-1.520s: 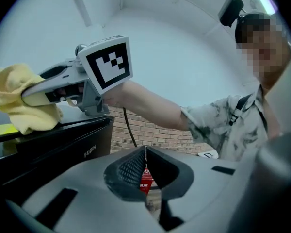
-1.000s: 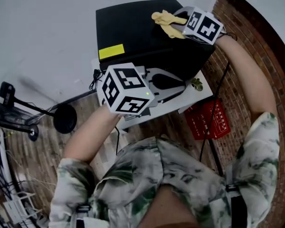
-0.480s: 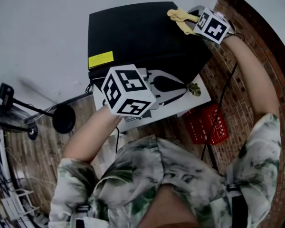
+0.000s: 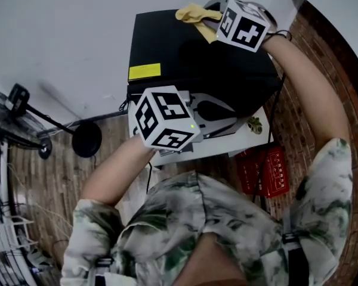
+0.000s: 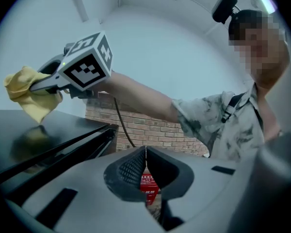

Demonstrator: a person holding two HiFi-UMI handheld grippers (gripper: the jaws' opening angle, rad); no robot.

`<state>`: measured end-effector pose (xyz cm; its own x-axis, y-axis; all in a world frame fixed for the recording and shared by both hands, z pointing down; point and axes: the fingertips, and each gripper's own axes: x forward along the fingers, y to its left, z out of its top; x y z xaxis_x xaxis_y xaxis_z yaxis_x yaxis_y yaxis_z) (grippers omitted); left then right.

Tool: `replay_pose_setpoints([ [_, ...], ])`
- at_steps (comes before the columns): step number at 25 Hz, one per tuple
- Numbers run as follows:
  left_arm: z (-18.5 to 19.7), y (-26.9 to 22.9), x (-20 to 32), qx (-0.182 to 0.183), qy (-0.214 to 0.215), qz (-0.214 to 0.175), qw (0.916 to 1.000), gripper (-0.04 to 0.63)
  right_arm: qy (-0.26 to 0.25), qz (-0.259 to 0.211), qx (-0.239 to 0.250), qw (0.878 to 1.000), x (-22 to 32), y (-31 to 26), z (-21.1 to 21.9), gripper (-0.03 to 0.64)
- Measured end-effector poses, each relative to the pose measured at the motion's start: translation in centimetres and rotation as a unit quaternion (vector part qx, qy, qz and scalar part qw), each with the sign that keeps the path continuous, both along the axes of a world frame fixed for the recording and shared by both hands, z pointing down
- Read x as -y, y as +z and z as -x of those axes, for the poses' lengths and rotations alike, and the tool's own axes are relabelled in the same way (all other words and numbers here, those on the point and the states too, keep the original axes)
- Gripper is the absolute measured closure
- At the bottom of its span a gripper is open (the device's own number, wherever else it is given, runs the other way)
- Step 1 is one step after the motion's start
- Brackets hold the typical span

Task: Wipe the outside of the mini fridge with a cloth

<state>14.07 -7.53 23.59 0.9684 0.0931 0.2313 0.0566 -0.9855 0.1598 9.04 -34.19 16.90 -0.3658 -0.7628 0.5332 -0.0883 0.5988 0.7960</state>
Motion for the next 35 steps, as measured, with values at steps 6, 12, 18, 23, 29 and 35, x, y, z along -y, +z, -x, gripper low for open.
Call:
replay_pose_setpoints([
  [6, 2.0, 0.6, -0.2, 0.007, -0.032, 0.004, 0.9995, 0.569, -0.070, -0.006, -0.030, 0.997, 0.1, 0.7, 9.1, 0.522],
  [12, 3.9, 1.0, 0.2, 0.008, -0.051, 0.008, 0.9986, 0.569, -0.078, -0.003, -0.085, 0.993, 1.8, 3.2, 12.2, 0.520],
  [18, 3.5, 1.0, 0.4, -0.002, -0.044, 0.015, 0.9989, 0.569, -0.028, 0.006, -0.102, 0.994, 4.6, 4.1, 7.1, 0.520],
  [23, 1.9, 1.1, 0.8, -0.001, -0.029, 0.021, 0.9994, 0.569, 0.026, 0.008, -0.117, 0.993, 6.8, 4.5, 0.1, 0.522],
  [29, -0.4, 1.1, 1.0, -0.003, -0.012, 0.021, 0.9997, 0.569, 0.088, 0.016, -0.115, 0.989, 8.4, 4.4, -8.2, 0.522],
  [35, -2.6, 1.8, 1.3, 0.006, -0.002, 0.028, 0.9996, 0.569, 0.130, 0.023, -0.099, 0.986, 8.9, 4.8, -14.9, 0.520],
])
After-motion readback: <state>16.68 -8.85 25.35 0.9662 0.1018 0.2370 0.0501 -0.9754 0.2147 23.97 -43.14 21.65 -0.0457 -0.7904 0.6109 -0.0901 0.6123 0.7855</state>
